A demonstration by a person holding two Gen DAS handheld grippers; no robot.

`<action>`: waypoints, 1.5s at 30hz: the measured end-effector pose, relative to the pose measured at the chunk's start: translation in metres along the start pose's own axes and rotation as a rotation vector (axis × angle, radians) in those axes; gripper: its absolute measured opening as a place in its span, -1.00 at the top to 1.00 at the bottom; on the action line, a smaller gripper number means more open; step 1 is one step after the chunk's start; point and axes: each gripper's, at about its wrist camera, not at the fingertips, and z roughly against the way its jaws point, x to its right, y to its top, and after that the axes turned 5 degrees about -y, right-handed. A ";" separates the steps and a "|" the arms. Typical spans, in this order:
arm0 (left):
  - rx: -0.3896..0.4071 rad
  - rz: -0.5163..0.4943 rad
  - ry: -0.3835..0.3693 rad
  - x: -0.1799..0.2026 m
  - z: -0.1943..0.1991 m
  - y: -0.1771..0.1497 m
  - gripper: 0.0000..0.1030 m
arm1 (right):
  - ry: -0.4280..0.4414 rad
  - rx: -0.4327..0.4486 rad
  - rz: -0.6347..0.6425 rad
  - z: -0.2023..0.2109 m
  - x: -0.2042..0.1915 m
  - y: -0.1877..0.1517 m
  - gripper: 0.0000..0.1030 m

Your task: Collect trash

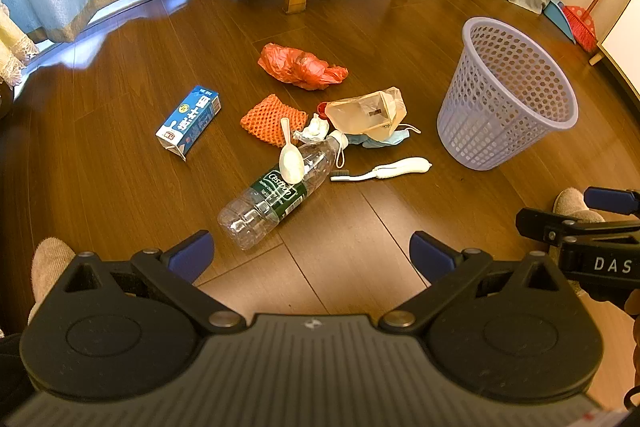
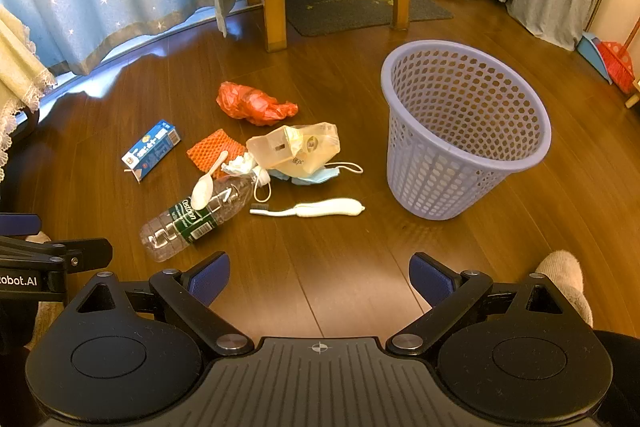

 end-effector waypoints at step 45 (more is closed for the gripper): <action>0.002 0.006 -0.005 -0.005 -0.001 -0.001 -0.98 | -0.002 0.009 0.014 -0.005 0.005 -0.001 -0.83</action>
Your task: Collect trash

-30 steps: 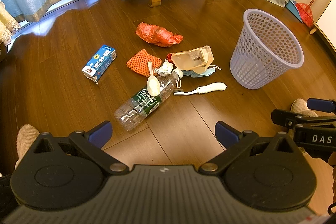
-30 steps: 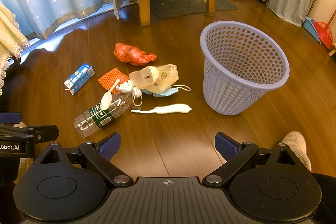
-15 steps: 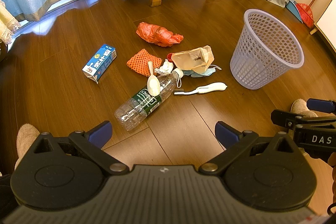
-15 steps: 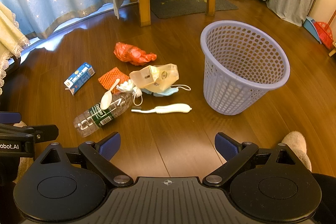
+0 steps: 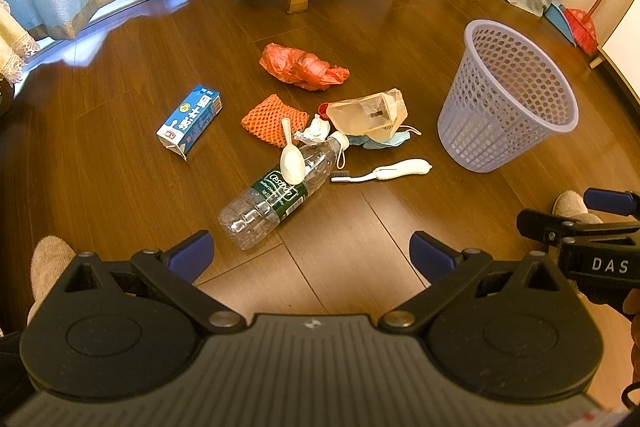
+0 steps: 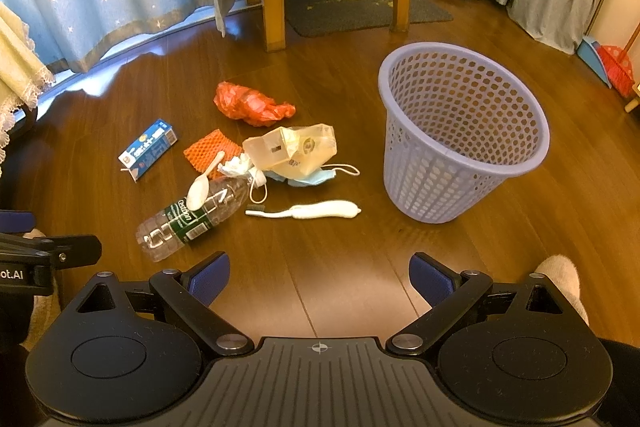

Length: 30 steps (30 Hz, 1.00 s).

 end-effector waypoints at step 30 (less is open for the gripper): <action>0.075 -0.171 -0.061 -0.034 -0.039 0.083 -0.98 | -0.165 0.019 0.353 -0.126 0.060 0.080 -0.01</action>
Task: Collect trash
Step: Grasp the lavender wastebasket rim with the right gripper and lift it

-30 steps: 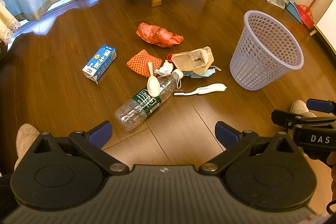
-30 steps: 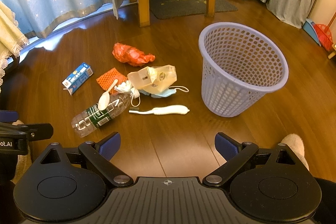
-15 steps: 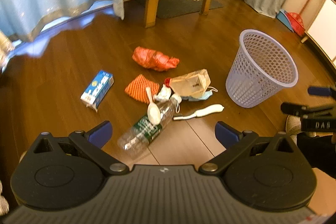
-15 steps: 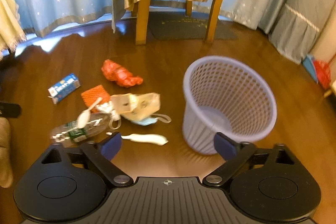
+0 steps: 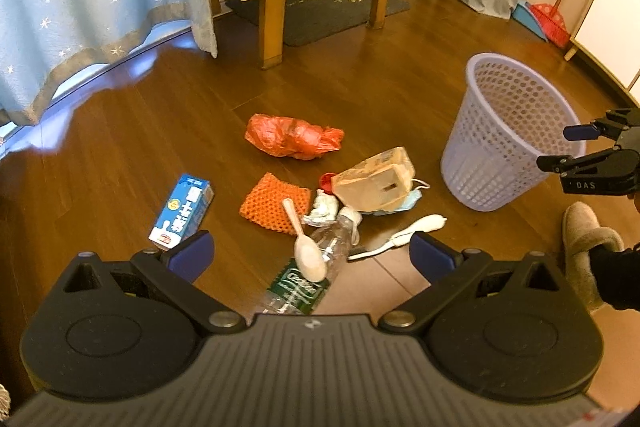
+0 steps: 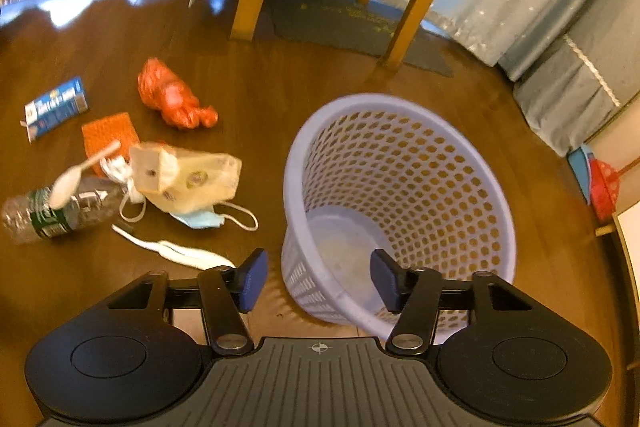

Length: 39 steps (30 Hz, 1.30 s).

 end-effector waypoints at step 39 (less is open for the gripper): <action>-0.067 -0.176 -0.011 0.009 -0.023 -0.003 -0.98 | -0.090 0.036 0.515 -0.045 -0.088 -0.040 0.81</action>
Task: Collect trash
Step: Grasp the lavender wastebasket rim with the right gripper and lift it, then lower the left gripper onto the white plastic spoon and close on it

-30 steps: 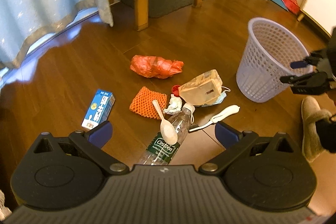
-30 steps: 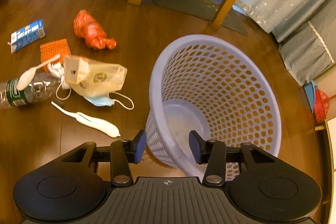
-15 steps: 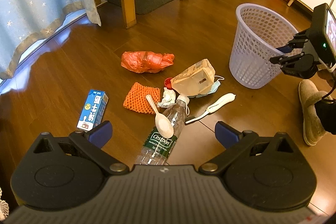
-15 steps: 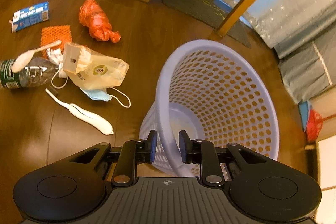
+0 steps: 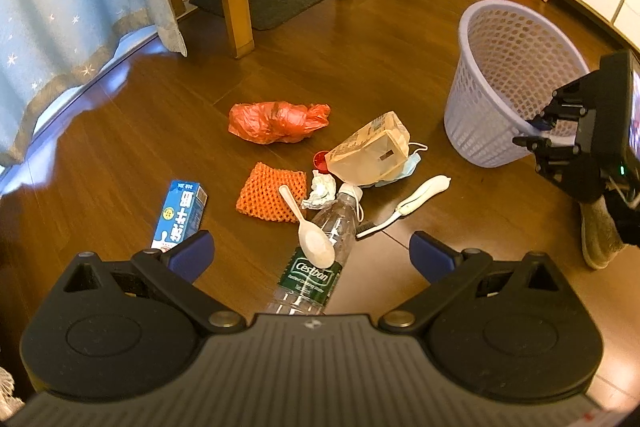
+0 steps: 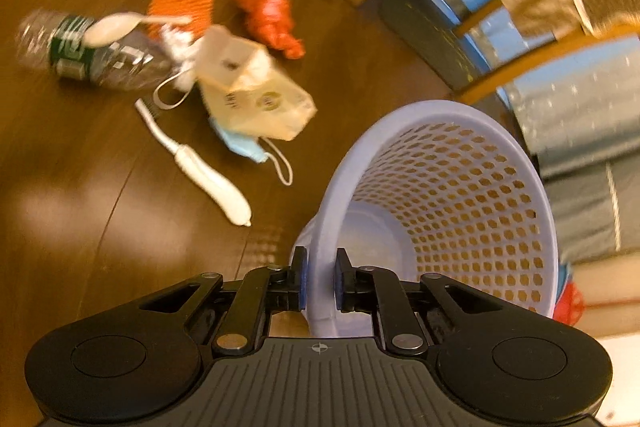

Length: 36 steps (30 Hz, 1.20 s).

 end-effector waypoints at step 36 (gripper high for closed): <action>-0.151 -0.098 -0.169 -0.038 -0.147 -0.009 -0.41 | -0.053 -0.038 0.088 -0.040 -0.030 -0.016 0.82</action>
